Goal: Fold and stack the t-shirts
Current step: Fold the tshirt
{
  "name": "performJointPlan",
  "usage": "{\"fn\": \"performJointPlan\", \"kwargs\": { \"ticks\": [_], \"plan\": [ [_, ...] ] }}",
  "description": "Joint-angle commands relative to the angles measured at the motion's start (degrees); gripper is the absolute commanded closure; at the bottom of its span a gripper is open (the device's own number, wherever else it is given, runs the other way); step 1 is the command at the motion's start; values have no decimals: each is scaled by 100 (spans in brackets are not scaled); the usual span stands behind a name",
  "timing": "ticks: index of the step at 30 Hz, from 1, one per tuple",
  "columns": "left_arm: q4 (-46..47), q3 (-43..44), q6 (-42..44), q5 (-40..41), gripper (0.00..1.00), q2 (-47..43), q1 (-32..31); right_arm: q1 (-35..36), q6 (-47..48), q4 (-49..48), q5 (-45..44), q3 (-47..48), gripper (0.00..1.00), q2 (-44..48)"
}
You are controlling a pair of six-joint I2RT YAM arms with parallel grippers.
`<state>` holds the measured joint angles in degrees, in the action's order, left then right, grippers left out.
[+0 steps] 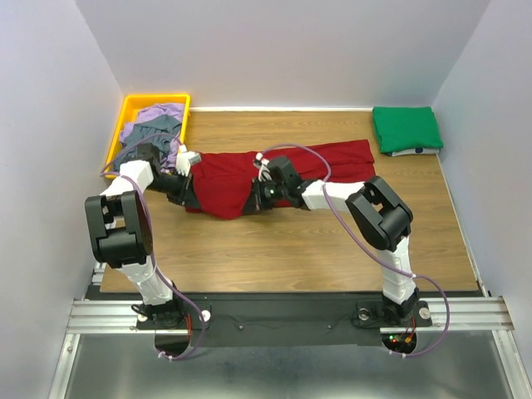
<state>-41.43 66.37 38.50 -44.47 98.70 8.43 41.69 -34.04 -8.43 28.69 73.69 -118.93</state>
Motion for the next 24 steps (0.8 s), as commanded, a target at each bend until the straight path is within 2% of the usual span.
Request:
{"fn": "performJointPlan", "kwargs": {
  "ticks": [1, 8, 14, 24],
  "plan": [
    [-392, 745, 8, -484, 100, -149, 54, -222, 381, 139, 181, 769, 99, 55],
    [-59, 1905, -501, -764, 100, 526, 63, -715, 758, 482, 348, 1954, 99, -542],
    [784, 2529, -1221, -862, 100, 1080, 54, -952, 1092, 693, 436, 2895, 99, -1279],
    [1611, 2680, -1811, -871, 100, 1723, 54, -1075, 1216, 781, 497, 3424, 99, -1905]
  ]
}}
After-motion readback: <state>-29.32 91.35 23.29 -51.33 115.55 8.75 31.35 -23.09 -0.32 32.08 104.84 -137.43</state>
